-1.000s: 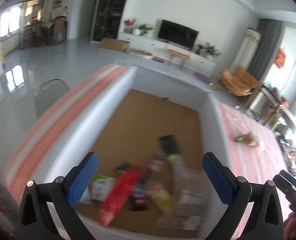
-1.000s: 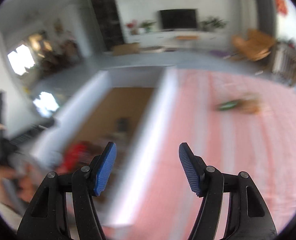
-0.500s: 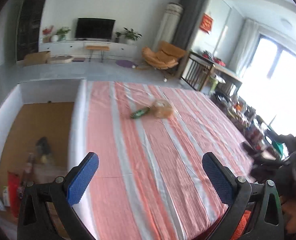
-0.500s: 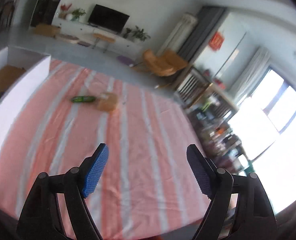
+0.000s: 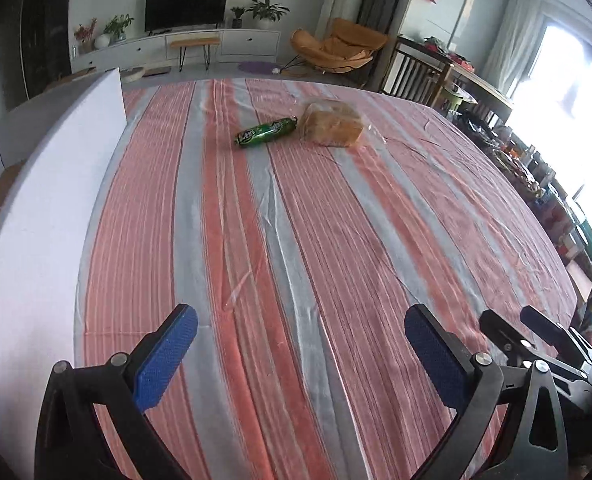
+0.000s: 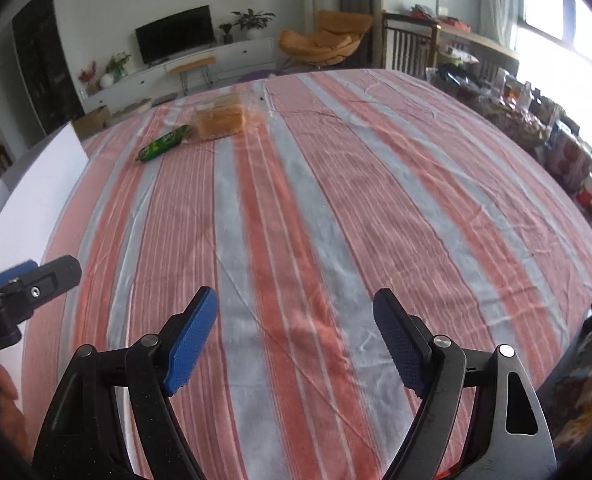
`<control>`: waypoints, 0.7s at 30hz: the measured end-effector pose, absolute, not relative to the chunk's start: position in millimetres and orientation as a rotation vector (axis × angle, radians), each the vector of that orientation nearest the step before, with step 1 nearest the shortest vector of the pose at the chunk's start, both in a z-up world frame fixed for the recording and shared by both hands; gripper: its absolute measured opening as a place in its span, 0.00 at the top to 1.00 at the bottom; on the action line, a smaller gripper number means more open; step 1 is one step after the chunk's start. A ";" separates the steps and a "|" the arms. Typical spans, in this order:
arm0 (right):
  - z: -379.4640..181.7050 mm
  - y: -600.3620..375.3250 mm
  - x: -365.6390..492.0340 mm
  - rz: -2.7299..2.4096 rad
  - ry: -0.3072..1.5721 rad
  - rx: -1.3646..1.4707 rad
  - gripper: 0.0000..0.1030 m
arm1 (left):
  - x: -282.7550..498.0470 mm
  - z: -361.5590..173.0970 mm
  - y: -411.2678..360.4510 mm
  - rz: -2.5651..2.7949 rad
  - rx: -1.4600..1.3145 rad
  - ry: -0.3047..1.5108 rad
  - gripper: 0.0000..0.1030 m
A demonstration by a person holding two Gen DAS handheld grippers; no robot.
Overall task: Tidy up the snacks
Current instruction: 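Bring both tools back over the green sausage and bread bag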
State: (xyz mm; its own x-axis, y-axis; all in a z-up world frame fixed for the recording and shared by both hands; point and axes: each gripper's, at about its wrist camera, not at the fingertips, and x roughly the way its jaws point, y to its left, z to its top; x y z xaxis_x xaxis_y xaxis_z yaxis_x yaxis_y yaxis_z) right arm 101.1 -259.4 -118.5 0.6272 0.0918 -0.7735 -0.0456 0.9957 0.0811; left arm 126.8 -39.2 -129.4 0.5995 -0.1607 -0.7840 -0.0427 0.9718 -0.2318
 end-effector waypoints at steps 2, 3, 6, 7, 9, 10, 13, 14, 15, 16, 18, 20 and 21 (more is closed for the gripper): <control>-120.5 -270.1 103.3 0.050 0.891 0.097 0.19 | 138.8 -139.1 -40.5 -0.047 -0.257 0.938 0.01; -122.5 -273.6 105.6 0.038 0.893 0.113 0.19 | 143.1 -142.7 -40.8 -0.043 -0.265 0.942 0.01; -131.4 -280.7 108.5 0.007 0.903 0.146 0.19 | 150.4 -148.9 -43.6 -0.041 -0.266 0.942 0.01; -133.1 -281.2 108.8 0.003 0.908 0.152 0.19 | 151.9 -150.4 -45.3 -0.043 -0.254 0.940 0.01; -133.3 -282.1 110.7 0.005 0.906 0.157 0.19 | 154.8 -152.9 -47.4 -0.040 -0.223 0.939 0.01; -133.1 -282.3 109.8 0.000 0.903 0.158 0.19 | 155.7 -154.8 -48.4 -0.037 -0.207 0.942 0.01; -135.1 -284.8 111.0 -0.009 0.910 0.167 0.19 | 160.1 -161.8 -45.9 -0.031 -0.210 0.957 0.01; -135.7 -286.1 111.1 -0.013 0.914 0.171 0.19 | 160.5 -164.1 -44.1 -0.027 -0.220 0.963 0.01; -136.3 -287.0 110.8 -0.016 0.917 0.174 0.19 | 160.4 -167.1 -42.2 -0.021 -0.226 0.971 0.01; -137.0 -287.9 110.9 -0.020 0.920 0.179 0.19 | 161.6 -169.7 -40.4 -0.017 -0.229 0.980 0.01; -137.7 -289.1 110.9 -0.026 0.925 0.182 0.19 | 160.4 -173.2 -38.1 -0.014 -0.223 0.970 0.01; -138.1 -288.4 110.7 -0.029 0.927 0.178 0.19 | 160.4 -175.4 -38.0 0.003 -0.197 0.975 0.01; -137.8 -287.9 110.7 -0.029 0.928 0.174 0.19 | 159.6 -176.4 -37.8 0.006 -0.189 0.972 0.01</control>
